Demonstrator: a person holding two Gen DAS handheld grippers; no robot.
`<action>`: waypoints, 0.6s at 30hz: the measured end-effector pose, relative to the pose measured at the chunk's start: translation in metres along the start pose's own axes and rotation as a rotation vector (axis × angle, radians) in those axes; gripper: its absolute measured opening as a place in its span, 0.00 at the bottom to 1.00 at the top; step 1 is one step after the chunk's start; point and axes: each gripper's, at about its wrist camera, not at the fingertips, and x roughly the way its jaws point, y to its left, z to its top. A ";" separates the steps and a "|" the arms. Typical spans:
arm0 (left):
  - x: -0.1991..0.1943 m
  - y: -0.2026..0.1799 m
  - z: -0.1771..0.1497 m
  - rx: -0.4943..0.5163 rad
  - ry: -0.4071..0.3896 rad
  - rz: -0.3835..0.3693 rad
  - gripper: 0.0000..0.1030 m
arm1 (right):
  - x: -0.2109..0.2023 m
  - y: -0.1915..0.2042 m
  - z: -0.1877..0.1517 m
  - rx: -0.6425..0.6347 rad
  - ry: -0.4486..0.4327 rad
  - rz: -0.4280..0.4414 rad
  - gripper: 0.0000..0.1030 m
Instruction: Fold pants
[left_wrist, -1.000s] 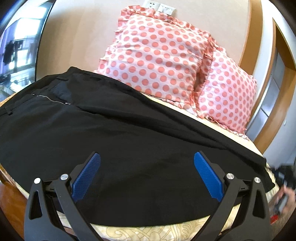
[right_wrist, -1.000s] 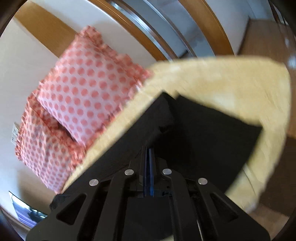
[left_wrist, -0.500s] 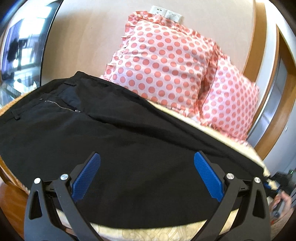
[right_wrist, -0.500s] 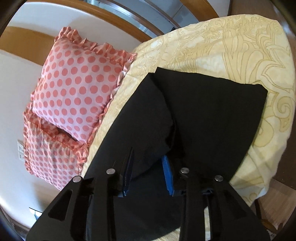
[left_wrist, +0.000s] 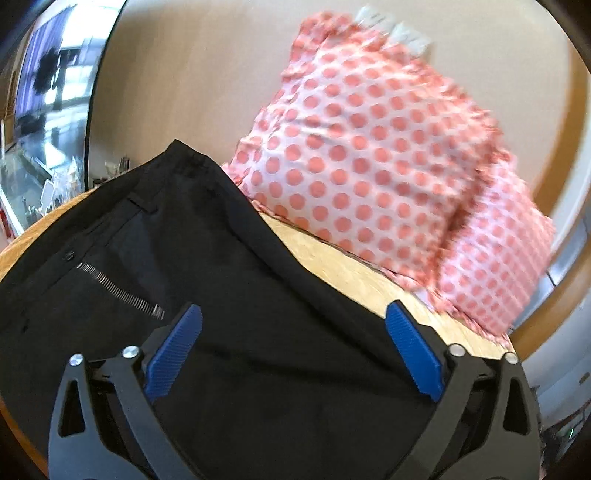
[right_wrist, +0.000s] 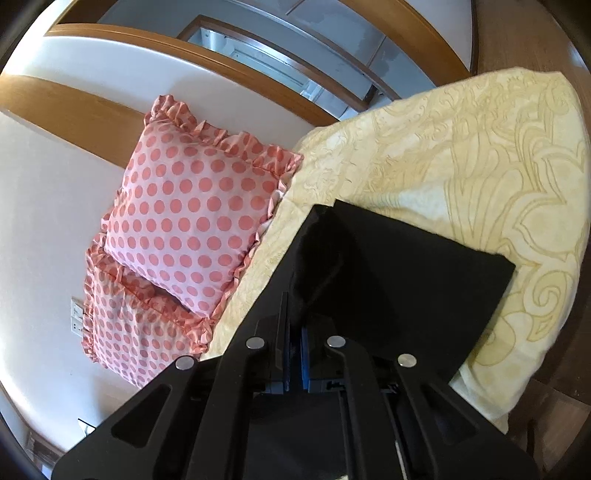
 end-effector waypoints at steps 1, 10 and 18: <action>0.014 0.001 0.009 -0.012 0.023 0.013 0.90 | 0.000 -0.001 -0.001 0.002 -0.001 -0.002 0.04; 0.182 0.012 0.068 -0.106 0.326 0.291 0.59 | 0.001 -0.005 0.000 -0.002 0.025 -0.002 0.04; 0.107 0.035 0.064 -0.146 0.164 0.194 0.08 | -0.003 0.018 0.008 -0.111 -0.021 0.018 0.04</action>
